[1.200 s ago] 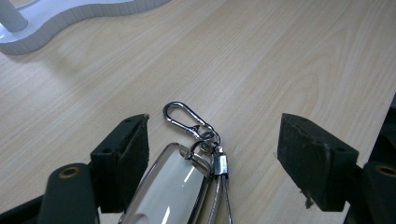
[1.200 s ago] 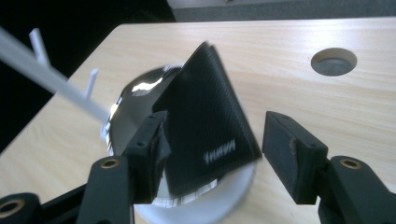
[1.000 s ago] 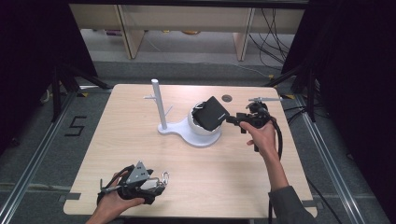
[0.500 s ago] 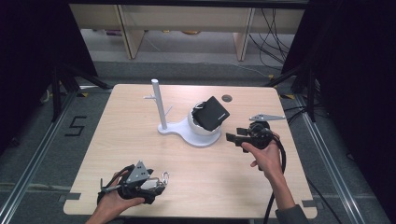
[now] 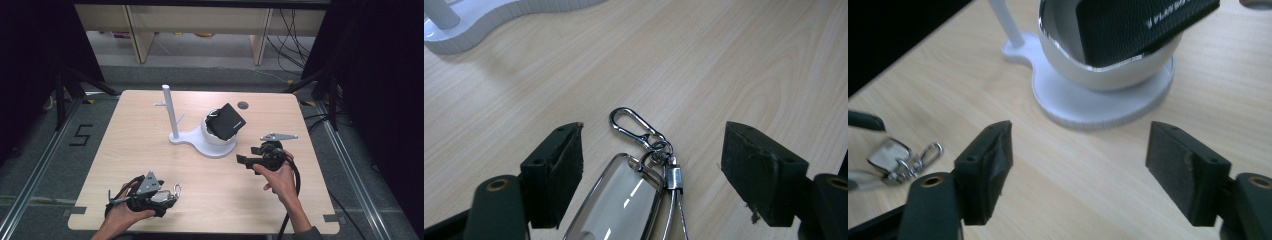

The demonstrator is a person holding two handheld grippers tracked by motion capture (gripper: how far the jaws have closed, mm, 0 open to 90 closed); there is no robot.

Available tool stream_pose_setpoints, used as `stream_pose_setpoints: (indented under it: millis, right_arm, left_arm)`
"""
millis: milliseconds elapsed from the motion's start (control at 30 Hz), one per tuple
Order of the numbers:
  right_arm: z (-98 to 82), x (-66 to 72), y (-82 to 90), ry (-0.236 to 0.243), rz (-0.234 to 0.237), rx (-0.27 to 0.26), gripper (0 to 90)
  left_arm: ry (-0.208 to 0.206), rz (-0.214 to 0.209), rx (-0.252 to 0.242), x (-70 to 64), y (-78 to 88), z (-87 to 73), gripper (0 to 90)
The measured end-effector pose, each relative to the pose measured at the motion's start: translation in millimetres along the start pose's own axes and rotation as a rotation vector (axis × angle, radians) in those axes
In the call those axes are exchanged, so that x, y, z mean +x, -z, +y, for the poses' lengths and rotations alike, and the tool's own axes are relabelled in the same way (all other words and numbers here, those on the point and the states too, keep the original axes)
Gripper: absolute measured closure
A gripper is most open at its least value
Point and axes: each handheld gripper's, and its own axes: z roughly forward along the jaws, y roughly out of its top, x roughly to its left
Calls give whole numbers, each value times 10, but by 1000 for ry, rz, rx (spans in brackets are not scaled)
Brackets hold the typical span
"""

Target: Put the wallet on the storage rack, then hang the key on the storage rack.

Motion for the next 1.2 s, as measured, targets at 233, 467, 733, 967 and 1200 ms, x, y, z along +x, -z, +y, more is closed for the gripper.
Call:
stream_pose_setpoints:
  millis: [233, 467, 733, 967, 1200]
  right_arm:
    - [-189, 136, 11, 55, -26, 25, 258]
    - [-437, 231, 30, 64, -10, 73, 264]
    - [-654, 297, 5, 96, -16, 132, 264]
    - [-785, 372, 47, 129, -19, 144, 265]
    - [-869, 384, 37, 127, -9, 138, 266]
  left_arm:
    - [1, -2, 0, 33, -18, 17, 246]
    - [20, -1, -3, 55, -22, 3, 246]
    - [9, 3, 1, 33, -12, -9, 246]
    - [12, 4, -5, 8, -9, -18, 245]
    - [-33, 7, 49, -21, -61, 25, 273]
